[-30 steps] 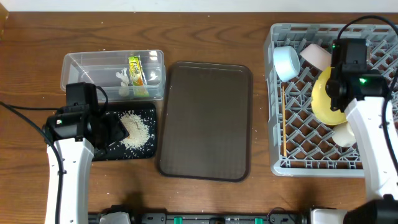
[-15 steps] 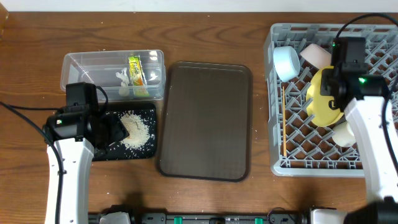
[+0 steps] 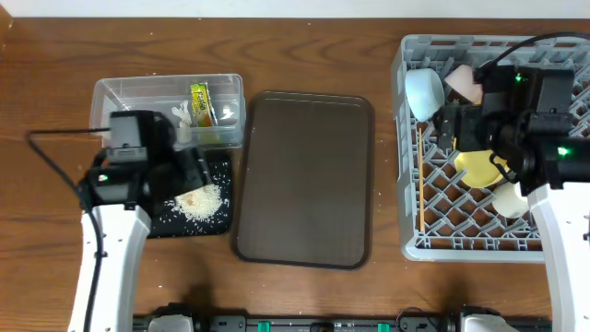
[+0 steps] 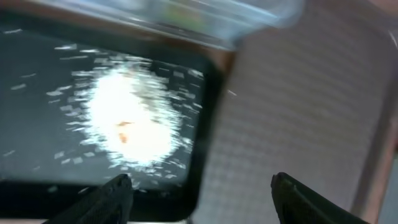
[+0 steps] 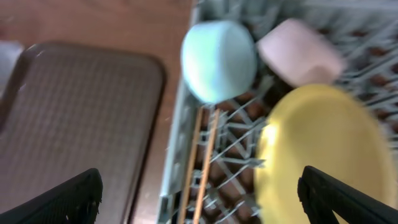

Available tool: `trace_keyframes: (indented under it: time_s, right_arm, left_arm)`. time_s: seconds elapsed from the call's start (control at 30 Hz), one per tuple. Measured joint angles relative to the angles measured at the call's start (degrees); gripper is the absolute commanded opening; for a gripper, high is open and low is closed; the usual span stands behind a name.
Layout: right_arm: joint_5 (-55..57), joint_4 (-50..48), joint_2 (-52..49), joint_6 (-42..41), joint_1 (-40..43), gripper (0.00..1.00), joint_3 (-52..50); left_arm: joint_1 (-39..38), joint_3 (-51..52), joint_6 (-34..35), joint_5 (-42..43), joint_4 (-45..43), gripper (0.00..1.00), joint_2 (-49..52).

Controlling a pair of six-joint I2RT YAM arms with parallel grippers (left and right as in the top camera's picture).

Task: Sort waste into correct bins and load items into the dishwasher rack
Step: 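Stand the yellow plate upright in the rack and open the right gripper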

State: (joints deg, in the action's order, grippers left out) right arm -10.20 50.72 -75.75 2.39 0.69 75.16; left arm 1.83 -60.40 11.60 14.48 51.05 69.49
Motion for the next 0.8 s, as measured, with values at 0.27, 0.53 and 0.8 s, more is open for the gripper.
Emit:
trace_keyframes:
  time_s: [0.27, 0.53, 0.8]
  right_arm:
    - [-1.31, 8.87, -0.70, -0.81, 0.00, 0.99, -0.02]
    - [-0.46, 11.54, 0.63, -3.48, 0.00, 0.99, -2.32]
    - [-0.26, -2.80, 20.02, -5.44, -0.02, 0.99, -19.32]
  left_arm:
    - [-5.09, 0.00, -4.07, 1.42, 10.78, 0.74, 1.36]
    - [-5.09, 0.17, -5.92, 0.11, 15.52, 0.74, -1.62]
    - [-5.09, 3.98, -7.45, -2.38, 11.02, 0.90, -21.99]
